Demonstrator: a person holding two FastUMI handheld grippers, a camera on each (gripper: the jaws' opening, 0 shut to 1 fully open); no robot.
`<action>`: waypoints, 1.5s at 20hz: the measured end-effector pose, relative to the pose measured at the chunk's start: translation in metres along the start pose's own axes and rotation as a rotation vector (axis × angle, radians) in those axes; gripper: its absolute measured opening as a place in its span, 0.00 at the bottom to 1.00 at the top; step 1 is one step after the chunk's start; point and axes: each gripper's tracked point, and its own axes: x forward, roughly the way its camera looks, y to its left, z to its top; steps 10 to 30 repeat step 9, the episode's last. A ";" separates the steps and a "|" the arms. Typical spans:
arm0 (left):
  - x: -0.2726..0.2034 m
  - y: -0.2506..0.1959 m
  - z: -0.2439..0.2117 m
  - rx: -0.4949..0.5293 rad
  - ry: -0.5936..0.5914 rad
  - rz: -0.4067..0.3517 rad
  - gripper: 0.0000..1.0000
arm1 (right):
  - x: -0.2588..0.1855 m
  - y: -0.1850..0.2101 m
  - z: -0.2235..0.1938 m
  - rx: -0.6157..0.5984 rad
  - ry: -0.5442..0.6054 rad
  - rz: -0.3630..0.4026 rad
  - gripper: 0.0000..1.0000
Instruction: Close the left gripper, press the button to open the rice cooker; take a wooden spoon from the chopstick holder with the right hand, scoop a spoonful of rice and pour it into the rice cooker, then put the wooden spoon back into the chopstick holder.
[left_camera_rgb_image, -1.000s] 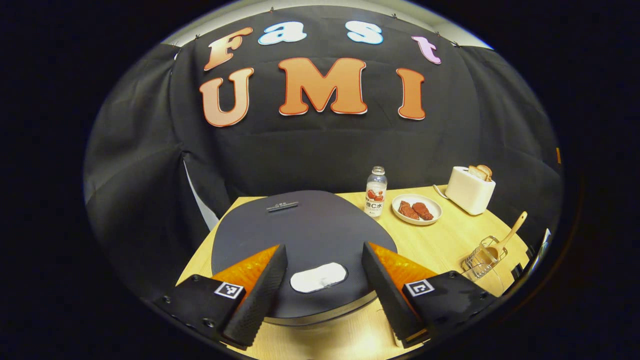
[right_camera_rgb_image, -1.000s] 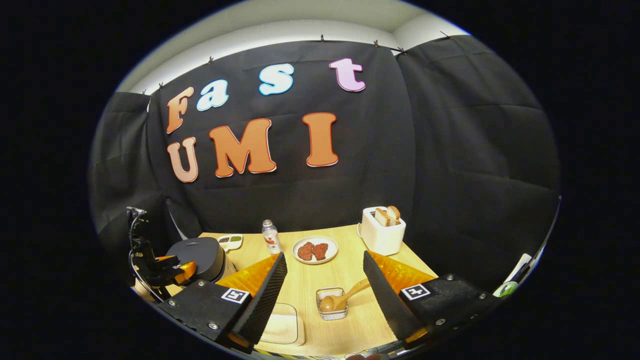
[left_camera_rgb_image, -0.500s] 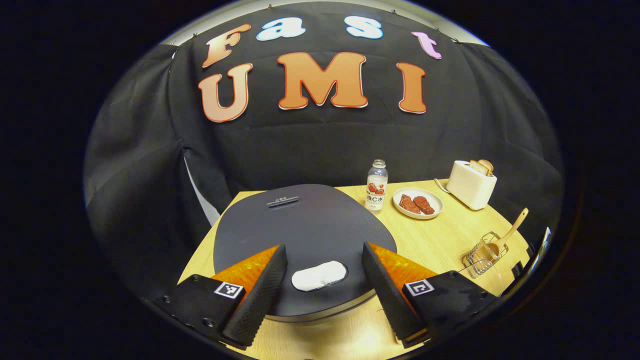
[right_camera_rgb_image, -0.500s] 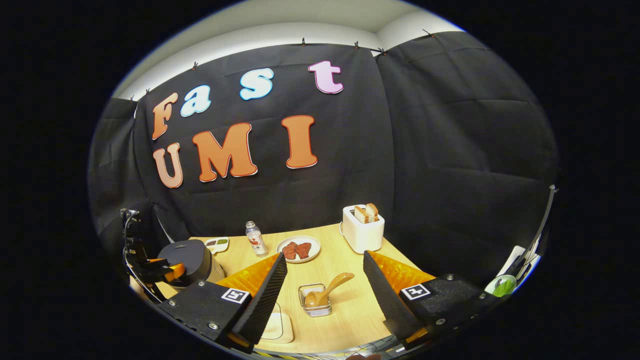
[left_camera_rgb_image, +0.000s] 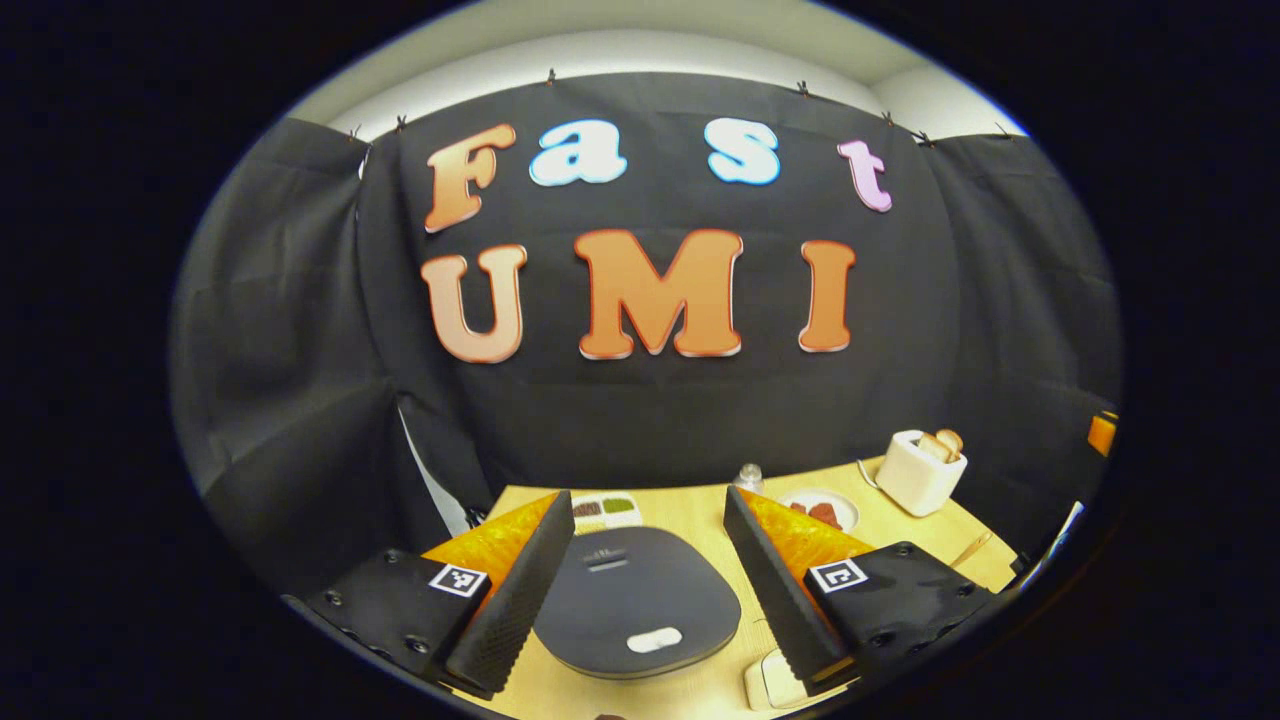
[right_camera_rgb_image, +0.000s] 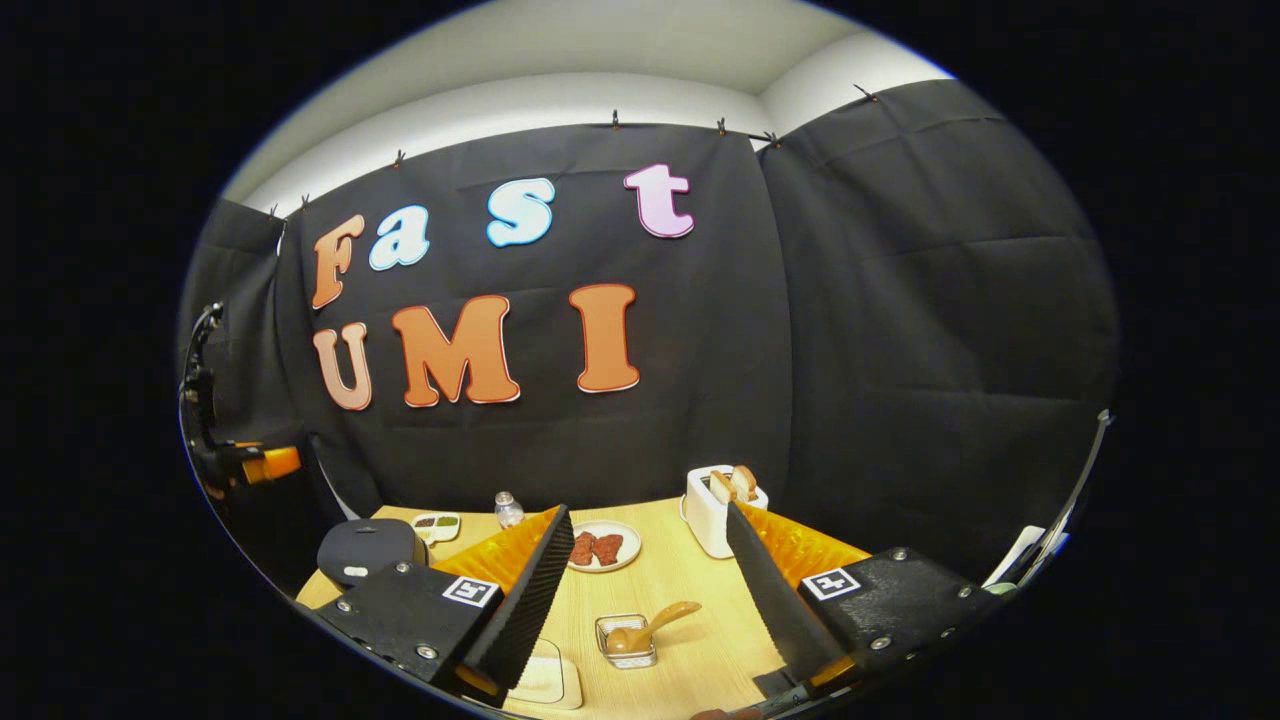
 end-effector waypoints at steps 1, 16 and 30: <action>-0.004 0.004 0.016 -0.004 -0.013 0.006 0.96 | 0.000 -0.002 0.010 -0.004 -0.020 0.000 0.95; -0.034 0.033 0.086 0.013 -0.125 0.087 1.00 | 0.002 -0.016 0.064 0.031 -0.129 0.000 1.00; -0.034 0.033 0.086 0.013 -0.125 0.087 1.00 | 0.002 -0.016 0.064 0.031 -0.129 0.000 1.00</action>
